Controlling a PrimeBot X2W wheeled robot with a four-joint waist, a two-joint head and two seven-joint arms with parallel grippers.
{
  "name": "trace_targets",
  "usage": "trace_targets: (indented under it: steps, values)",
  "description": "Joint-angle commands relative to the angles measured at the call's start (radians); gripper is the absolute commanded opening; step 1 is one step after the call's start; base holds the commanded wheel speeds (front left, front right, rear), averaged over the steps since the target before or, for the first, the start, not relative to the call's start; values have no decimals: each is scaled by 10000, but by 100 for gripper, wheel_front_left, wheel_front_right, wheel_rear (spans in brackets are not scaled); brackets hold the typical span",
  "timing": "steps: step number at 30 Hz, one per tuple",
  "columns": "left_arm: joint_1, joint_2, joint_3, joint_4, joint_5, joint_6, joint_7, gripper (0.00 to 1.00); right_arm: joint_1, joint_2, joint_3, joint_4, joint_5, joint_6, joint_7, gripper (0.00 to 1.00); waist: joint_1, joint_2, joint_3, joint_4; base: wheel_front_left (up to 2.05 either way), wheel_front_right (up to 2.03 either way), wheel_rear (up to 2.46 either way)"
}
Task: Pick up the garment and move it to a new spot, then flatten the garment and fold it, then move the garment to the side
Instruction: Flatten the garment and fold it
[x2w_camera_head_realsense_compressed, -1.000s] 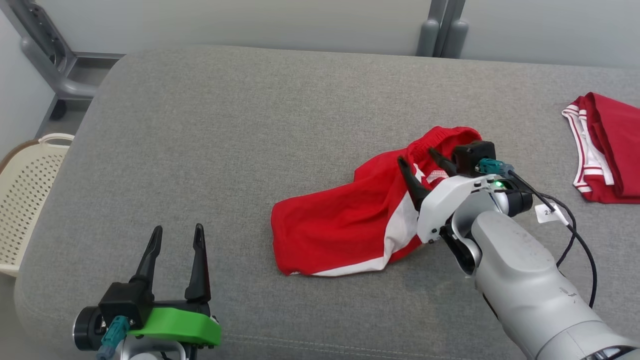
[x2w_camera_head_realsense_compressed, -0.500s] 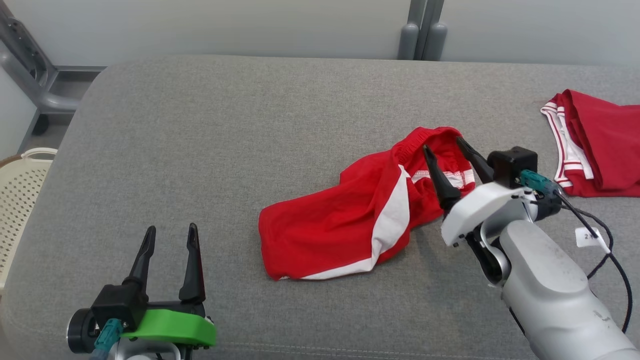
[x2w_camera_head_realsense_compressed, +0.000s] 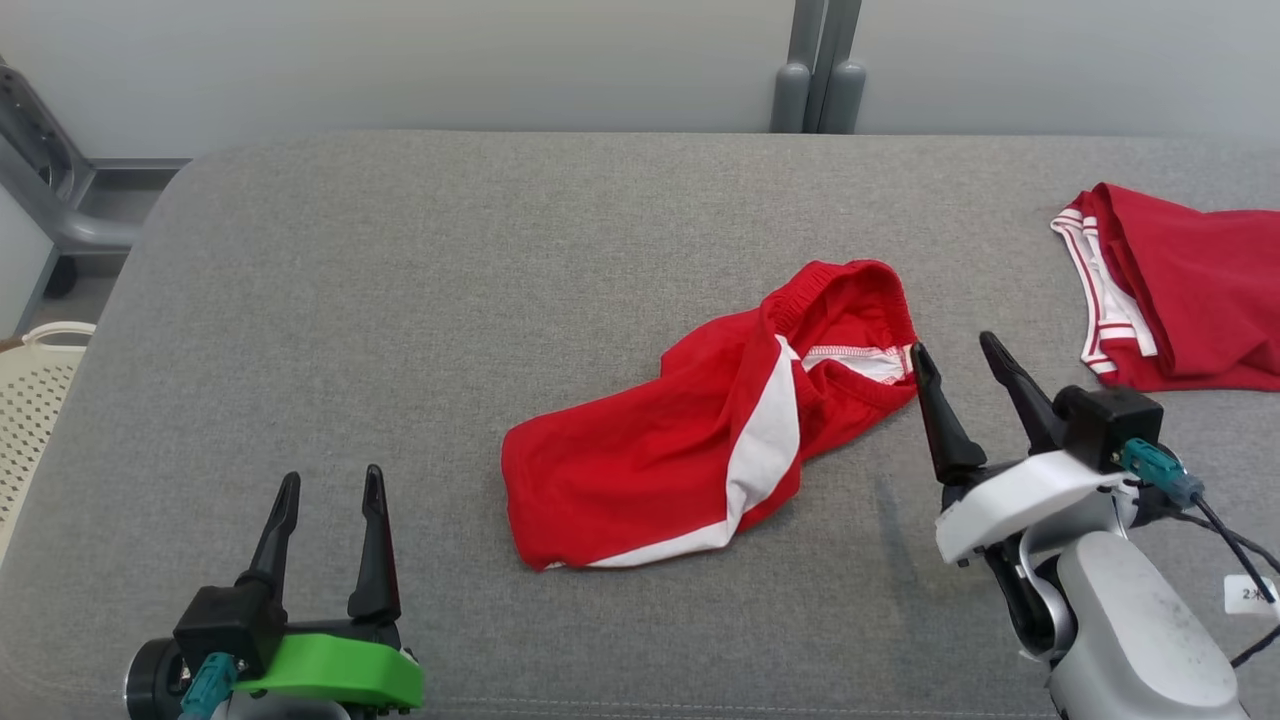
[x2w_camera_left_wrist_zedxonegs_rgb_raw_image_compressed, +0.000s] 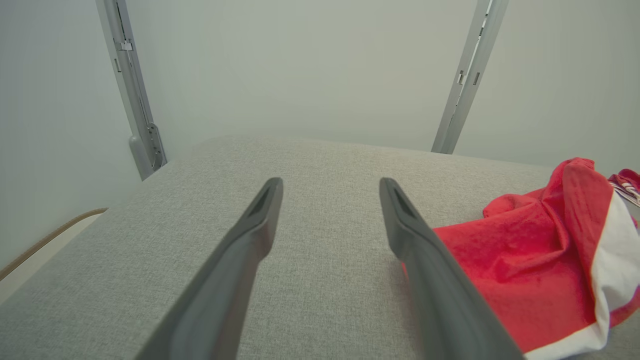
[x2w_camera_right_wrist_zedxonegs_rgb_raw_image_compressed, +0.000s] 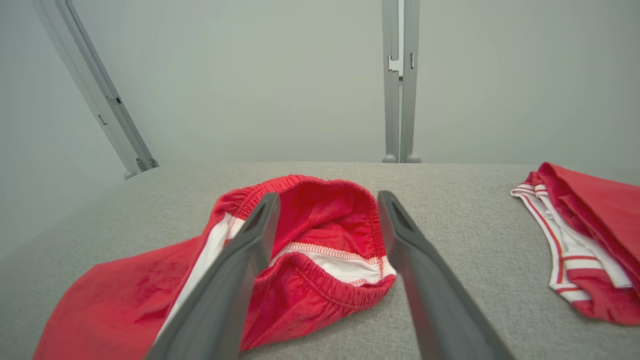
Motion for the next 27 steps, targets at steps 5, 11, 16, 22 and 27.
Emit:
trace_targets:
  steps: [5,11,16,22,27]
  values:
    - [180,16,-35,88,-95,-42,-24,100,1029,202,-515,-870,-306,0,-24,100,0,0,-111,-154,0,0,0]
    - [360,18,80,43,-70,-17,-24,100,1833,413,-839,-1485,-411,0,-24,100,0,0,-363,-289,0,0,0]
    - [593,18,281,-102,9,58,-24,100,2204,600,-913,-1754,-497,0,-24,100,0,0,-611,-453,0,0,0]
    - [825,18,427,-313,94,68,-24,100,2498,795,-1145,-1948,-586,0,-25,100,0,0,-752,-653,0,0,0]
    - [971,18,612,-378,265,68,-24,100,2678,882,-1439,-2090,-694,0,-25,100,0,0,-826,-737,0,0,0]
